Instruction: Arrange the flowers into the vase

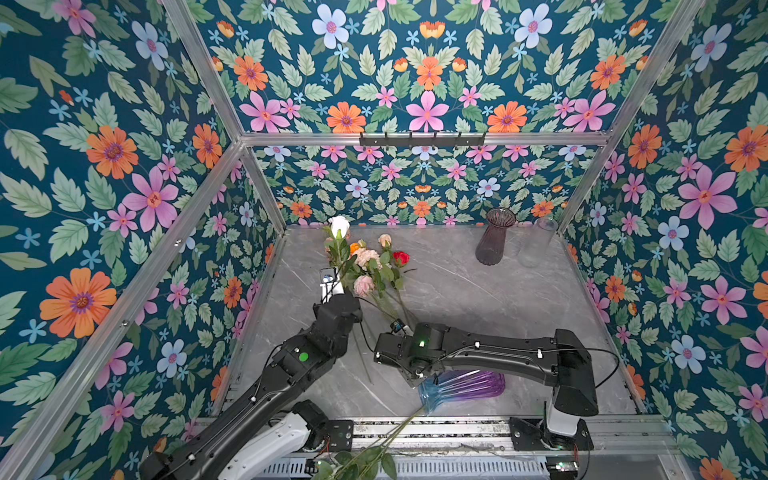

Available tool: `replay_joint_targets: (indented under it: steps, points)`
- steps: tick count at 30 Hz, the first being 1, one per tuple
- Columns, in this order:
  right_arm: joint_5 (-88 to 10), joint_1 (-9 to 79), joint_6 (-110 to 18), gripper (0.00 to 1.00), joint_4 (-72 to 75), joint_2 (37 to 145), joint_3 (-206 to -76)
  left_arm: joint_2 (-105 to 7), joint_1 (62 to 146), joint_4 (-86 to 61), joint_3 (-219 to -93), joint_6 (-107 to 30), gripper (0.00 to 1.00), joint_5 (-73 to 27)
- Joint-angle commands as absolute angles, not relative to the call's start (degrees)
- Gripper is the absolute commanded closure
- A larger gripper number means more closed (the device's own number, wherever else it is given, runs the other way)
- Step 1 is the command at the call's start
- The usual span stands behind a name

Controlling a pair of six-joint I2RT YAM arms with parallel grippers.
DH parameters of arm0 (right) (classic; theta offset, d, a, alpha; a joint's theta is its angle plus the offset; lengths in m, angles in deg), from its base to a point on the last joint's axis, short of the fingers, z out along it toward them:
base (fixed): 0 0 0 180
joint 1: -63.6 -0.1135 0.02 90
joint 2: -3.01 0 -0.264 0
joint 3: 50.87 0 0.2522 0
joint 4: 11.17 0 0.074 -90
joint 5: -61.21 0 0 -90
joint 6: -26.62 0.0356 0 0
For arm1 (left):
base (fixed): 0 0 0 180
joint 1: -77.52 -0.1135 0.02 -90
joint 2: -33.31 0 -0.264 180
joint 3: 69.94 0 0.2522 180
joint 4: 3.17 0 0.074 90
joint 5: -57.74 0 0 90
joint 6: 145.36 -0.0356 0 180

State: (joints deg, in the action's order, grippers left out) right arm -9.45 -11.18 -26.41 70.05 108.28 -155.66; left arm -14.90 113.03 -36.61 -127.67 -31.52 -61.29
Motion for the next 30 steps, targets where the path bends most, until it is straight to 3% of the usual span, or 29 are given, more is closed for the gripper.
replay_joint_targets:
  steps: [1,9,20,30]
  points:
    - [-7.7,-13.6,-22.1,0.17,76.3,109.0,-156.5,-16.2,108.3,-33.2,-128.6,-29.8,0.0,-49.3]
    - [-12.0,-22.2,-14.7,0.09,83.2,110.6,-158.9,-8.5,108.3,-37.7,-129.6,-29.2,0.0,-47.7]
    - [-10.2,-27.4,-5.3,0.22,98.9,118.7,-167.9,-6.2,108.4,-35.9,-126.4,-28.8,0.0,-44.9]
    - [-9.8,-25.9,-0.9,0.19,105.7,130.4,-181.1,-2.8,108.3,-40.1,-127.8,-29.9,0.0,-49.5]
